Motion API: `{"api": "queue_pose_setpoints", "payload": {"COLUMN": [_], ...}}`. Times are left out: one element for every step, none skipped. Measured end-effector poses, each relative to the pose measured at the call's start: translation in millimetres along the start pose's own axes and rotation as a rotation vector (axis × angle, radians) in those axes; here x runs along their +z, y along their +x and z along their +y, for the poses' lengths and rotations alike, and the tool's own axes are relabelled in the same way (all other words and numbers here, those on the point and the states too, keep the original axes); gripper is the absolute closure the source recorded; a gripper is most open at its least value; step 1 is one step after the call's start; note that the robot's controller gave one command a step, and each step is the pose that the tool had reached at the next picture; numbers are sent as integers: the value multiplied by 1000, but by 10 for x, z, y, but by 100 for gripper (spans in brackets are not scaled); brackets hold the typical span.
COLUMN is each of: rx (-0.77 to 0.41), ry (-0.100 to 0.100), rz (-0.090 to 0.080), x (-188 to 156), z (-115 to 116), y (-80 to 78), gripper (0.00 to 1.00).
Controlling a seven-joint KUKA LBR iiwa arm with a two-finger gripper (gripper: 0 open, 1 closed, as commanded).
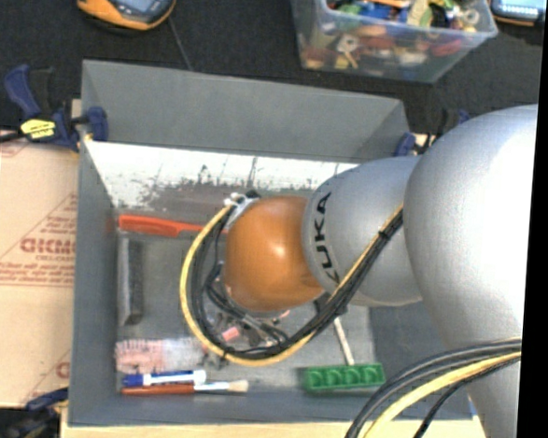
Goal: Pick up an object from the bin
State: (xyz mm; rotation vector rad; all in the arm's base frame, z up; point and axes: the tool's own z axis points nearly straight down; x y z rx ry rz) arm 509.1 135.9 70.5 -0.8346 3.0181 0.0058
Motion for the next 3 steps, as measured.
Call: {"api": "queue_pose_setpoints", "payload": {"rx": [1,-13,3], "ry": [0,2,-2], "rz": [0,-4,1], "x": [-1,-291,-135], "z": [0,-87,-28], "y": [0,38,20], "gripper": [100,100,100]}}
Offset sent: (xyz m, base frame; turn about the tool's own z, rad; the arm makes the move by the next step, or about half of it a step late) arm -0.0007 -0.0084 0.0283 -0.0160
